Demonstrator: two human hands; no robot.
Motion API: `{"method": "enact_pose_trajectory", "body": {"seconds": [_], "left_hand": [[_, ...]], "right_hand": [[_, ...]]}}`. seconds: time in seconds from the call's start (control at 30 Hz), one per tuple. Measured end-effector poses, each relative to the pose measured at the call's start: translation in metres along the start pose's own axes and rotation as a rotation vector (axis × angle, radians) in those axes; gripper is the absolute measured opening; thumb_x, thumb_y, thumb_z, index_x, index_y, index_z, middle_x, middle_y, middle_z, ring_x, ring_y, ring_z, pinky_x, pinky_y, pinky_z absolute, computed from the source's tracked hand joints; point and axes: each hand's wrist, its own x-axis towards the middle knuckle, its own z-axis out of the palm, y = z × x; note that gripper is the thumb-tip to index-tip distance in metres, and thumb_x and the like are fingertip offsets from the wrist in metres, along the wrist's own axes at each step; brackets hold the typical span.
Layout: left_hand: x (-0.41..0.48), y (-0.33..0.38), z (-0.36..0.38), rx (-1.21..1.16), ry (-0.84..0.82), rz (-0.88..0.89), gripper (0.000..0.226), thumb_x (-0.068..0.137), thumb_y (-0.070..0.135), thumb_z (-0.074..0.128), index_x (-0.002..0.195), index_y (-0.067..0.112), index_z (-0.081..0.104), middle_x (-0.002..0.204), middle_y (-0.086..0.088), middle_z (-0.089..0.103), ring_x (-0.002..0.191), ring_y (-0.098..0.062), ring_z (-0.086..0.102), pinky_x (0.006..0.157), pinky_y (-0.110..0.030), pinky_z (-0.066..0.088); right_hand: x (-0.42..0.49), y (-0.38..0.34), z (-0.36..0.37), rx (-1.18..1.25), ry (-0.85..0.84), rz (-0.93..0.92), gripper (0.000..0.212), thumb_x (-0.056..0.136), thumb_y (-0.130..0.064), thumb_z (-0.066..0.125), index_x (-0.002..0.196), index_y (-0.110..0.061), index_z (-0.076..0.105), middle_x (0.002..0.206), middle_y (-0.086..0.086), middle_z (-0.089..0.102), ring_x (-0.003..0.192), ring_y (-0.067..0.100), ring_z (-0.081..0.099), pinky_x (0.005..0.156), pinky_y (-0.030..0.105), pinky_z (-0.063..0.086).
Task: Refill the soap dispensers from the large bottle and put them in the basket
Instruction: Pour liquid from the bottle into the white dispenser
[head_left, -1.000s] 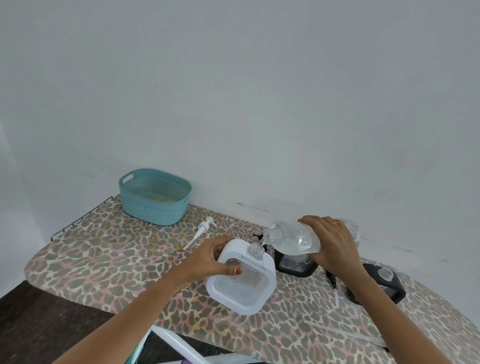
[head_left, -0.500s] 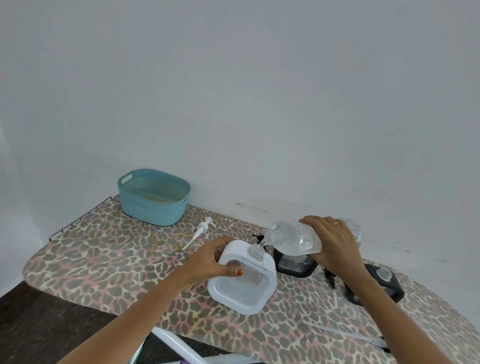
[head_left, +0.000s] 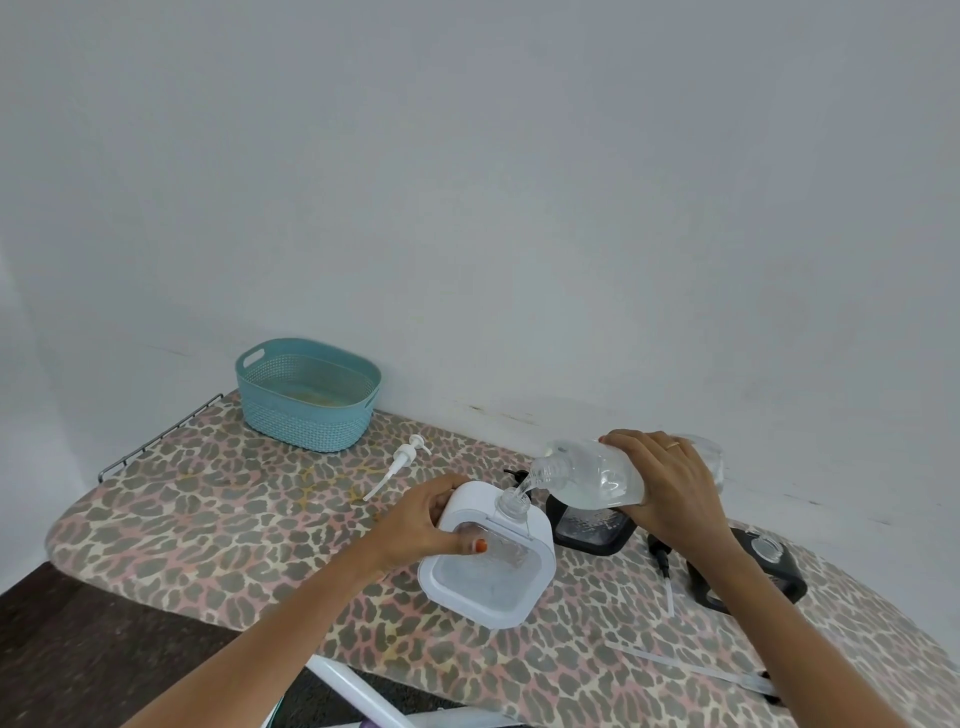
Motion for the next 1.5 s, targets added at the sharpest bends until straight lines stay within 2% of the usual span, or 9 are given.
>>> {"method": "enact_pose_trajectory", "body": {"seconds": [0.5,0.73,0.87,1.03,1.17,1.2,1.33,1.5], "left_hand": [[-0.0006,-0.0014,0.0037,-0.013,0.006,0.023,0.051,0.056,0.036,0.080,0.101,0.024,0.059,0.085,0.015,0.070,0.080,-0.004,0.064,0.069,-0.017,0.050],[-0.0010,0.0014,0.0055,-0.051,0.000,0.038,0.067,0.049,0.054,0.082,0.102,0.022,0.058,0.086,0.013,0.070,0.082,-0.006,0.064,0.070,-0.018,0.051],[-0.0021,0.0028,0.0068,-0.059,-0.006,0.039,0.068,0.047,0.057,0.082,0.101,0.022,0.058,0.084,0.014,0.070,0.080,-0.004,0.064,0.069,-0.017,0.051],[-0.0033,0.0034,0.0081,-0.053,-0.012,0.014,0.065,0.050,0.048,0.084,0.102,0.021,0.057,0.086,0.015,0.070,0.082,-0.003,0.065,0.070,-0.017,0.051],[-0.0021,-0.0008,0.0073,-0.001,-0.005,-0.002,0.043,0.066,0.011,0.078,0.102,0.021,0.057,0.087,0.014,0.070,0.082,-0.002,0.065,0.070,-0.016,0.050],[-0.0020,-0.0012,0.0071,0.001,-0.001,-0.004,0.042,0.067,0.007,0.077,0.102,0.021,0.057,0.087,0.012,0.070,0.082,-0.002,0.065,0.070,-0.016,0.051],[-0.0017,-0.0012,0.0070,-0.005,-0.002,-0.001,0.042,0.069,0.004,0.075,0.104,0.018,0.057,0.093,0.002,0.066,0.083,-0.003,0.064,0.072,-0.017,0.051],[-0.0023,-0.0003,0.0079,-0.027,-0.004,-0.007,0.043,0.066,0.012,0.077,0.103,0.021,0.057,0.091,0.005,0.067,0.082,-0.002,0.064,0.070,-0.016,0.051]], "right_hand": [[0.0008,0.0003,-0.0053,-0.010,-0.002,-0.005,0.059,0.043,-0.019,0.093,0.095,-0.005,0.068,0.093,0.007,0.072,0.073,0.028,0.068,0.062,0.039,0.052],[-0.0008,0.0013,-0.0059,-0.014,-0.010,-0.003,0.061,0.041,-0.016,0.093,0.095,-0.005,0.068,0.094,0.007,0.072,0.074,0.029,0.068,0.064,0.040,0.052],[-0.0006,0.0016,-0.0060,-0.019,-0.010,-0.002,0.061,0.041,-0.017,0.093,0.095,-0.005,0.068,0.094,0.007,0.072,0.073,0.029,0.068,0.063,0.039,0.052],[-0.0012,0.0027,-0.0053,-0.015,-0.002,-0.005,0.061,0.041,-0.017,0.093,0.095,-0.006,0.067,0.093,0.007,0.072,0.073,0.029,0.068,0.064,0.037,0.051],[-0.0015,0.0035,-0.0042,-0.021,-0.004,-0.012,0.061,0.041,-0.017,0.093,0.095,-0.007,0.067,0.094,0.006,0.071,0.073,0.028,0.068,0.064,0.036,0.051],[-0.0016,0.0037,-0.0039,-0.021,-0.005,-0.012,0.061,0.041,-0.017,0.093,0.095,-0.007,0.067,0.094,0.006,0.071,0.073,0.028,0.068,0.064,0.036,0.051],[-0.0021,0.0038,-0.0031,-0.011,-0.007,-0.010,0.061,0.042,-0.018,0.093,0.096,-0.007,0.066,0.095,0.006,0.071,0.074,0.028,0.068,0.064,0.036,0.050],[-0.0029,0.0033,-0.0028,-0.011,-0.003,-0.014,0.060,0.043,-0.018,0.092,0.096,-0.007,0.067,0.094,0.006,0.071,0.073,0.028,0.068,0.065,0.035,0.050]]}}
